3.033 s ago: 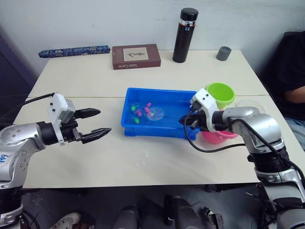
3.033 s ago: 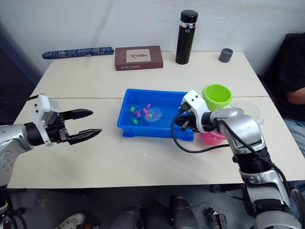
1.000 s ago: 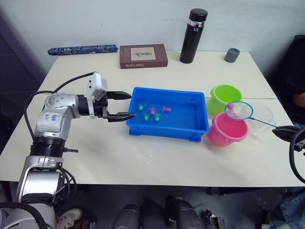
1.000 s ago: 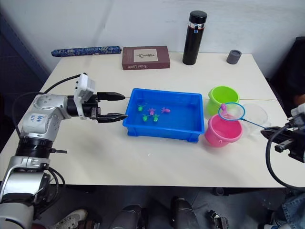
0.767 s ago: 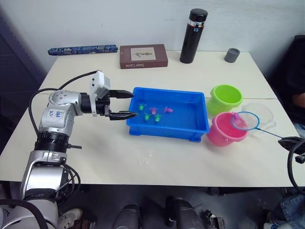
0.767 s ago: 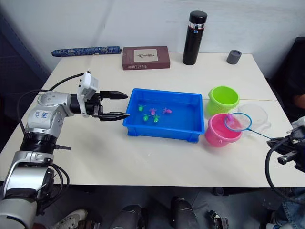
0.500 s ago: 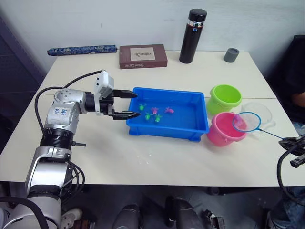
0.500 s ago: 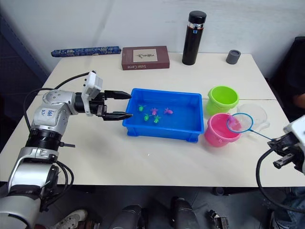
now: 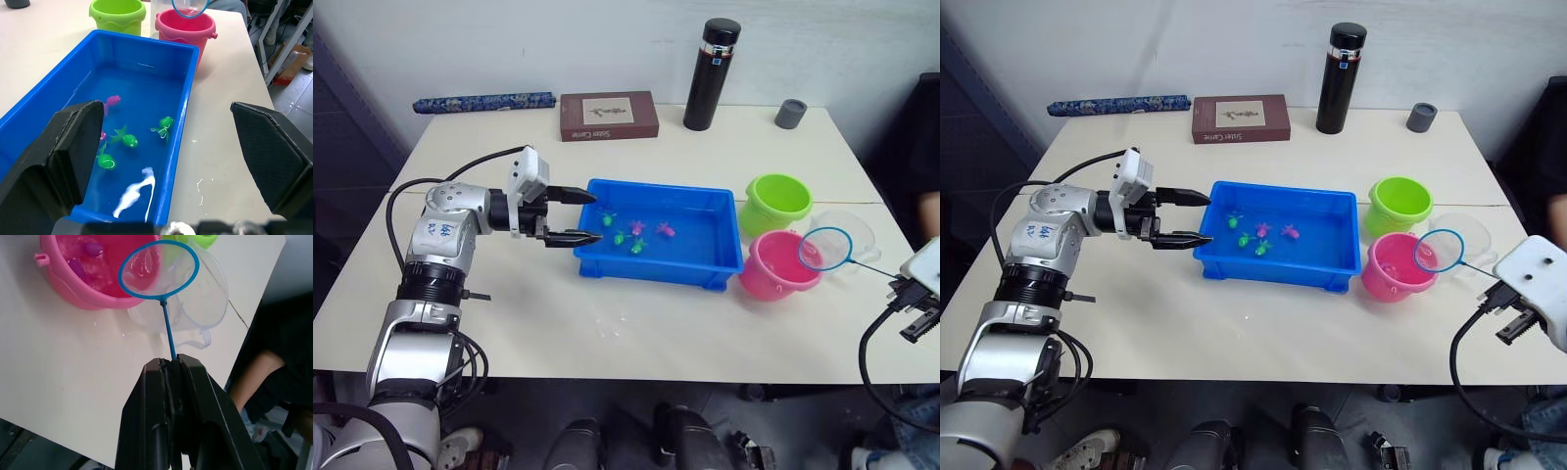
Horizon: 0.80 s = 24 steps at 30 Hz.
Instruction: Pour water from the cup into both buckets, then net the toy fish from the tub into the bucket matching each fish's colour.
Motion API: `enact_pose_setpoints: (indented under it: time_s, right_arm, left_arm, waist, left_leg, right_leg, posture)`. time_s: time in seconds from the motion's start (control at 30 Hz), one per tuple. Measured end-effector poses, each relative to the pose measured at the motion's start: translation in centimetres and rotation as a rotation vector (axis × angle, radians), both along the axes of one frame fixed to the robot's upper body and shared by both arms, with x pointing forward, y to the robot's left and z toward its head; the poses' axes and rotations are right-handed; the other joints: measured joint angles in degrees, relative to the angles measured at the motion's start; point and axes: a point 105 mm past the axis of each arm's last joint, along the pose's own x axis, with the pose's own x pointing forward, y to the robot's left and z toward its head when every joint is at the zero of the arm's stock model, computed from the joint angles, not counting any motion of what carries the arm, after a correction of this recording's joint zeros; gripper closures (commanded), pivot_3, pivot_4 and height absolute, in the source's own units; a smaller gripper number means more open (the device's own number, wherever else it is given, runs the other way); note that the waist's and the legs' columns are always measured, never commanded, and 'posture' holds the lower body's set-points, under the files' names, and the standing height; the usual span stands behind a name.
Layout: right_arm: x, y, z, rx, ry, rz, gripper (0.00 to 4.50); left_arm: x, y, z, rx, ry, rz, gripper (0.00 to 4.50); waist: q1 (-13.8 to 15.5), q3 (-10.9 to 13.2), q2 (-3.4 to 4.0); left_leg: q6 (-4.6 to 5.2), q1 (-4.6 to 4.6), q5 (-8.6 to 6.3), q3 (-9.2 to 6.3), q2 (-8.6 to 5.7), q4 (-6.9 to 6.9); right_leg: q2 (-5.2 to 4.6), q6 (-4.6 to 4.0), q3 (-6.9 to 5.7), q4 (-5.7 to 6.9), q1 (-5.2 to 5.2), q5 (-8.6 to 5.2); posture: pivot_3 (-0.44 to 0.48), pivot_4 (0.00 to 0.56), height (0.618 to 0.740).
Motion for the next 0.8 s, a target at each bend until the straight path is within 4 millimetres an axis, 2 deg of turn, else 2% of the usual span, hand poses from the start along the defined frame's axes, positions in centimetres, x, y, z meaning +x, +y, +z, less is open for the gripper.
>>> enact_pose_setpoints:
  time_s: [0.23, 0.4, 0.5, 0.6, 0.73, 0.8]
  right_arm:
    - [0.3, 0.6, 0.7, 0.006, -0.023, 0.049, 4.5]
    - [1.4, 2.7, 4.3, 0.132, -0.152, 0.151, 4.5]
    - [2.6, 4.5, 5.4, 0.224, -0.178, 0.224, 4.5]
    - [3.9, 5.7, 4.7, 0.275, -0.135, 0.265, 4.5]
    - [6.3, 8.3, 3.0, 0.354, -0.05, 0.338, 4.5]
    - [7.0, 9.1, 2.1, 0.365, -0.008, 0.352, 4.5]
  left_arm:
    - [0.0, 0.0, 0.0, 0.0, 0.001, 0.002, 0.02]
    - [0.0, 0.5, -0.5, -0.006, 0.016, 0.038, 0.02]
    - [0.0, 1.5, -0.5, -0.023, 0.011, 0.096, 0.02]
    - [-0.1, 2.6, -1.0, -0.026, 0.017, 0.148, 0.02]
    - [-0.8, 4.6, -1.9, -0.022, 0.032, 0.245, 0.02]
    - [-1.0, 5.0, -1.8, -0.02, 0.028, 0.266, 0.02]
  waist:
    - [0.0, 0.0, 0.0]
    - [-0.4, 0.0, 0.0]
    - [-0.7, 0.0, 0.0]
    - [-0.7, 0.0, 0.0]
    - [-0.9, 0.0, 0.0]
    - [-0.9, 0.0, 0.0]
  left_leg:
    - [0.0, 0.0, 0.0, 0.0, 0.0, 0.03]
    - [-0.02, 0.04, 0.01, 0.0, 0.03, 0.03]
    - [-0.03, 0.08, 0.01, -0.01, 0.06, 0.03]
    - [-0.03, 0.07, 0.01, -0.03, 0.05, 0.02]
    - [-0.03, 0.04, 0.01, -0.02, 0.04, 0.03]
    - [-0.03, 0.03, 0.01, -0.04, 0.05, 0.03]
  right_leg:
    - [0.01, 0.0, 0.0, 0.02, 0.0, 0.0]
    - [0.01, 0.0, 0.02, 0.07, 0.0, 0.0]
    - [-0.01, 0.0, 0.04, 0.06, 0.0, 0.0]
    - [-0.04, -0.01, 0.04, 0.05, -0.01, 0.0]
    - [-0.07, -0.01, 0.04, 0.02, -0.02, 0.0]
    - [-0.07, -0.01, 0.02, 0.03, -0.02, 0.0]
  posture:
    - [0.0, 0.15, 0.74]
    - [0.0, 0.15, 0.74]
    - [0.0, 0.15, 0.74]
    - [0.0, 0.15, 0.74]
    - [0.0, 0.15, 0.74]
    - [0.0, 0.15, 0.74]
